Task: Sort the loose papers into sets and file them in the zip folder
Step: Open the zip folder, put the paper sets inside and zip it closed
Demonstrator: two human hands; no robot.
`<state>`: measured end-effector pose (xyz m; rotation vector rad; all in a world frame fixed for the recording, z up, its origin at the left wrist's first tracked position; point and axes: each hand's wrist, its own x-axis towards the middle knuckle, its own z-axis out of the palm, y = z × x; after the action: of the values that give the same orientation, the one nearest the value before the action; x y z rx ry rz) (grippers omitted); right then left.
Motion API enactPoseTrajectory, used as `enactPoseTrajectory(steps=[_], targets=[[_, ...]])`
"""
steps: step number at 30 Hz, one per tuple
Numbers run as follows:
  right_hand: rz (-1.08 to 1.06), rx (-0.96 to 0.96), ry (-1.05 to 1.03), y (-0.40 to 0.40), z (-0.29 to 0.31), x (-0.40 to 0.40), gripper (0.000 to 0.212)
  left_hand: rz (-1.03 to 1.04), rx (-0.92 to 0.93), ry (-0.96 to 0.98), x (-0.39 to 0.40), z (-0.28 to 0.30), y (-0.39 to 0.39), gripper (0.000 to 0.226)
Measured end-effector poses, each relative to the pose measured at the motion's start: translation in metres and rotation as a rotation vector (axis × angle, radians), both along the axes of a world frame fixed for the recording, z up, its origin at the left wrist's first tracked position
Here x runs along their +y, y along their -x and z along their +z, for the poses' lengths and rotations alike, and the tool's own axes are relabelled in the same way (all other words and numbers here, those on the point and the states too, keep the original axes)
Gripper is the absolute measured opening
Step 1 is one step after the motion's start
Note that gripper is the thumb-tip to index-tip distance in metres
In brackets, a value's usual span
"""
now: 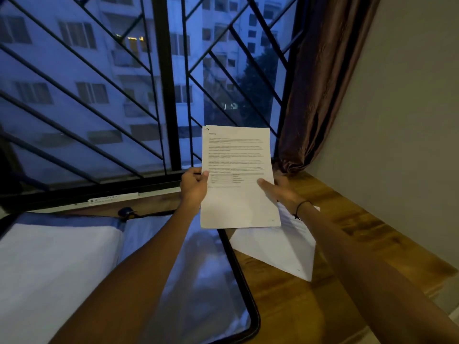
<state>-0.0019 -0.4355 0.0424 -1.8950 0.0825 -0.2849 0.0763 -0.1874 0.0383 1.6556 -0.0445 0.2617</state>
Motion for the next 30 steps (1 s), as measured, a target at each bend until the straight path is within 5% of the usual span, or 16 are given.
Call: enactPoseTrajectory(steps=[5, 10, 15, 17, 20, 25, 30], targets=[[0.055, -0.040, 0.098, -0.018, 0.005, 0.060, 0.033, -0.015, 0.074, -0.015, 0.044, 0.004, 0.004, 0.023], [0.292, 0.082, -0.218, -0.020, 0.010, 0.128, 0.065, -0.054, 0.092, -0.054, 0.078, 0.007, 0.015, 0.033], [0.340, -0.095, -0.077, -0.028, -0.009, 0.180, 0.047, -0.214, 0.162, 0.223, 0.105, 0.017, 0.028, 0.059], [0.305, -0.145, -0.015, -0.031, -0.012, 0.198, 0.058, -0.243, 0.140, 0.169, 0.116, 0.015, 0.030, 0.058], [0.265, -0.046, -0.199, -0.034, -0.010, 0.219, 0.070, -0.210, 0.025, -0.067, 0.132, 0.002, 0.022, 0.052], [0.476, 0.110, -0.558, -0.040, -0.005, 0.233, 0.042, -0.199, -0.025, -0.125, 0.146, -0.010, 0.017, 0.047], [0.384, 0.022, -0.483, -0.046, -0.010, 0.237, 0.043, -0.249, 0.025, -0.153, 0.152, -0.017, 0.012, 0.039]])
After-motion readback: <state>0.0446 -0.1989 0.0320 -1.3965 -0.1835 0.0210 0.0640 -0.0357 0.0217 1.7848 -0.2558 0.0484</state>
